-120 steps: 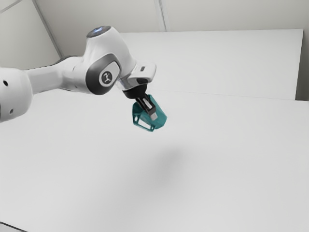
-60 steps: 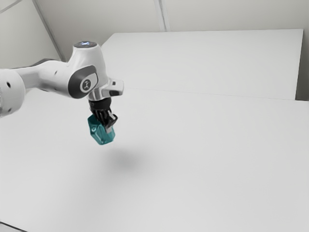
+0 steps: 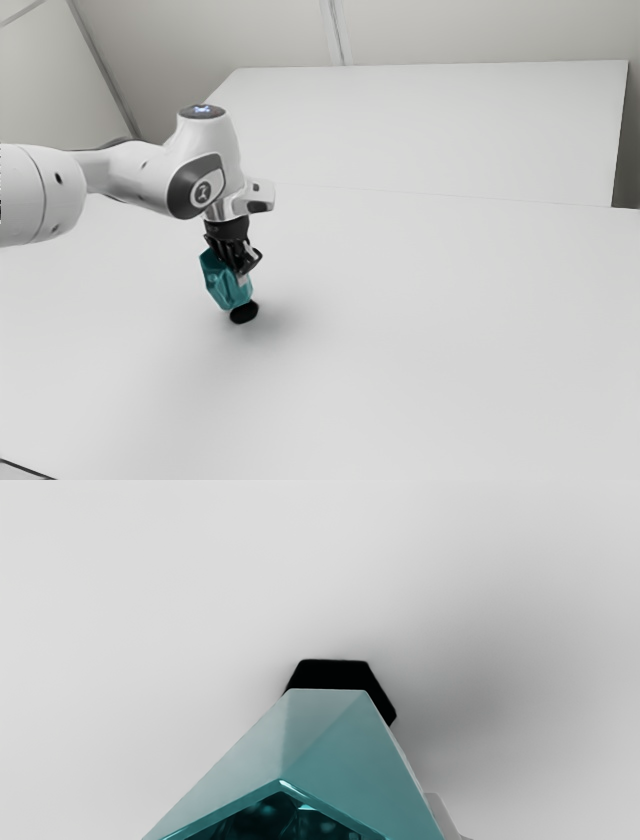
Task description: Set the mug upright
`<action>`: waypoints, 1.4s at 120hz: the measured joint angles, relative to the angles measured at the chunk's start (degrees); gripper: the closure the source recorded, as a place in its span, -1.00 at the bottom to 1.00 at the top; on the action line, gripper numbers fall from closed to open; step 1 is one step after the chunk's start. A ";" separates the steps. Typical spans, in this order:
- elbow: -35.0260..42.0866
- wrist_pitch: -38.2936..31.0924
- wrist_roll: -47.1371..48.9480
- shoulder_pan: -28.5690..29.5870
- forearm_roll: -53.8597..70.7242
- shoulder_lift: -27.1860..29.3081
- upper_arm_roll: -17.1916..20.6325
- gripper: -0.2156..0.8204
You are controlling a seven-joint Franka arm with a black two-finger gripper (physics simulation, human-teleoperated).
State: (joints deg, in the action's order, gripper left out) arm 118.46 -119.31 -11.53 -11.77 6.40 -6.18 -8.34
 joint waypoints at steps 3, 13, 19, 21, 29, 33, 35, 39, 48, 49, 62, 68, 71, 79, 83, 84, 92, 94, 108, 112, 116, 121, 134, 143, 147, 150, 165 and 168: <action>-0.02 -0.30 0.08 -0.07 -0.01 -0.17 0.00 0.93; -0.04 -1.48 0.34 -0.28 -0.05 -0.92 0.00 0.93; 0.00 -2.29 0.47 -0.25 -0.10 -1.21 0.00 0.93; 0.04 -2.56 0.51 -0.22 -0.12 -1.29 0.00 0.93; 0.17 -3.76 0.60 -0.02 -0.32 -1.64 0.00 0.93; 0.25 -4.39 0.61 0.10 -0.52 -1.91 0.00 0.93; 0.29 -4.69 0.62 0.15 -0.61 -2.06 0.00 0.93; 0.37 -5.22 0.63 0.24 -0.82 -2.34 -0.01 0.93; 0.57 -6.20 0.65 0.33 -1.24 -2.93 -0.01 0.93; 0.59 -6.30 0.66 0.34 -1.27 -3.00 -0.01 0.93; 0.93 -7.20 0.72 0.40 -1.58 -3.46 -0.01 0.93; 1.08 -7.48 0.75 0.41 -1.66 -3.61 -0.01 0.93; 1.14 -7.59 0.77 0.42 -1.69 -3.68 -0.01 0.93; 1.44 -7.83 0.84 0.44 -1.81 -3.77 -0.01 0.93; 1.65 -7.91 0.89 0.48 -2.13 -3.78 -0.01 0.93; 1.70 -7.93 0.90 0.49 -2.21 -3.78 -0.01 0.93; 1.89 -8.06 0.96 0.61 -2.75 -3.79 -0.01 0.93; 1.91 -8.08 0.96 0.62 -2.88 -3.80 -0.03 0.93; 1.96 -8.17 0.89 0.69 -3.61 -3.79 -0.09 0.84; 1.96 -8.18 0.83 0.69 -3.77 -3.75 -0.09 0.80; 1.97 -8.18 0.78 0.66 -3.89 -3.73 -0.16 0.76; 1.97 -8.19 0.71 0.66 -4.01 -3.72 -0.36 0.72; 1.96 -8.18 0.55 0.71 -4.22 -3.65 -0.72 0.62; 1.85 -8.10 0.44 0.70 -4.27 -3.57 -0.78 0.55; 1.78 -8.03 0.39 0.70 -4.28 -3.54 -0.79 0.53; 1.74 -7.99 0.36 0.69 -4.27 -3.51 -0.79 0.51; 1.41 -7.72 0.20 0.75 -4.17 -3.31 -0.80 0.40; 1.36 -7.67 0.17 0.74 -4.12 -3.25 -0.80 0.38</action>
State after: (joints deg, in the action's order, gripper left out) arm 119.82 -126.98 -11.36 -11.03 2.28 -9.43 -9.14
